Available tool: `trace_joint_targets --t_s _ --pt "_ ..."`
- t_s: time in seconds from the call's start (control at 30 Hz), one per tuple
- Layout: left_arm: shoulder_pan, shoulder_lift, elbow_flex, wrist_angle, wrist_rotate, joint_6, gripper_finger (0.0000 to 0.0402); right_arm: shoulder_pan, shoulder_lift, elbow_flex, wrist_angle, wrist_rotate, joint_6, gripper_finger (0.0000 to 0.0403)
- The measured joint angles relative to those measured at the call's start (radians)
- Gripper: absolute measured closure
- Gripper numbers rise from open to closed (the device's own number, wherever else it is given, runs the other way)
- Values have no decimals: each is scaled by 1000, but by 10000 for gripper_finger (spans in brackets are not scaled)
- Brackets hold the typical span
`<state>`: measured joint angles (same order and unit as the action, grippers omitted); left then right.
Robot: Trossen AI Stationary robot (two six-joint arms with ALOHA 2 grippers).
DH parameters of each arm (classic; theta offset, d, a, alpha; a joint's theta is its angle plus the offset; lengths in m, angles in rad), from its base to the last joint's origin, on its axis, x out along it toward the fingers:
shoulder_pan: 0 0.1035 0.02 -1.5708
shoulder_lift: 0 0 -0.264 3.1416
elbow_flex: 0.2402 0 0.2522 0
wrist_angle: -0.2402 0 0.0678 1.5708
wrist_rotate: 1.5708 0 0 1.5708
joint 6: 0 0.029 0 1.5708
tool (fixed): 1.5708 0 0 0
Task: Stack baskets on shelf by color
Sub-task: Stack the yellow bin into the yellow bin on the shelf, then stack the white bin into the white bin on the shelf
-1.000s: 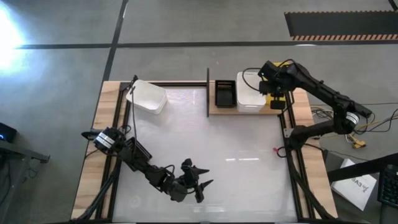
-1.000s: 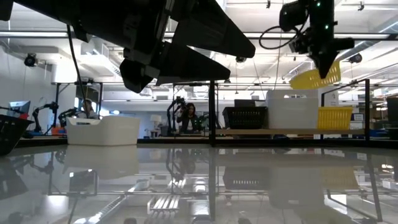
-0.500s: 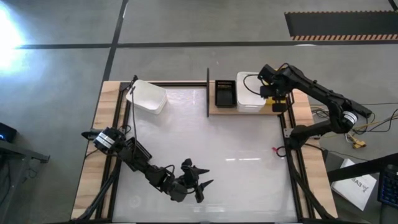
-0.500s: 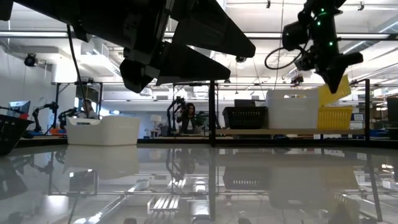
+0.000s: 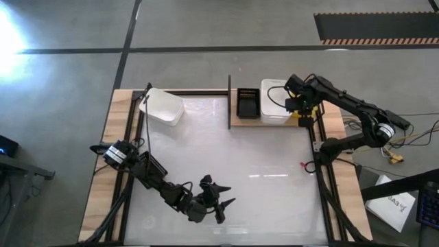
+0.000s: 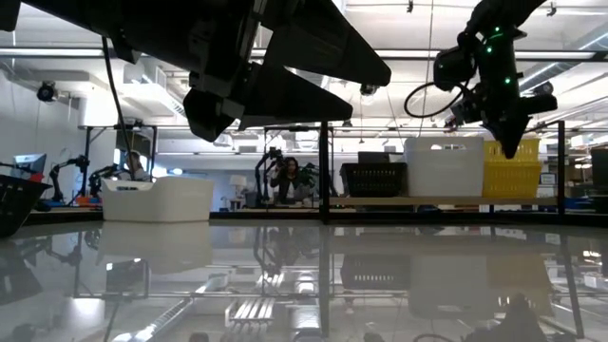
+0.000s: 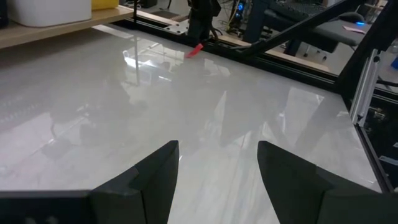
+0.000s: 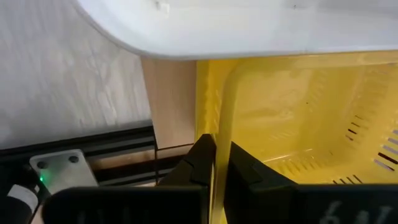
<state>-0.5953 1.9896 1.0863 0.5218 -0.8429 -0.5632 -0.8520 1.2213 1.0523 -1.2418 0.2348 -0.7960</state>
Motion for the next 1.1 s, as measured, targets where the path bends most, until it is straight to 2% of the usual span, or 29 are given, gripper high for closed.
trace_joint_targets --t_s 0.17,0.37,0.47,0.57,0.67,0.8,0.93,1.1 --pt "0 0 0 2 0 0 198 0 -1 -4 -2 1 11 373" --pt "0 0 0 15 0 1 198 1 -1 27 -50 31 23 308" --pt "0 0 1 21 0 1 198 6 -1 60 -93 109 123 284" --pt "0 0 1 23 0 17 198 24 -1 108 -157 184 318 277" --pt "0 0 1 55 0 75 198 55 -10 155 -216 154 481 281" --pt "0 -8 2 115 -17 194 198 140 -58 179 -215 123 649 298" --pt "-7 -64 16 101 -92 251 198 279 -144 164 -212 110 779 320" --pt "-16 -197 40 -115 -242 259 198 538 -304 68 -102 68 938 346"
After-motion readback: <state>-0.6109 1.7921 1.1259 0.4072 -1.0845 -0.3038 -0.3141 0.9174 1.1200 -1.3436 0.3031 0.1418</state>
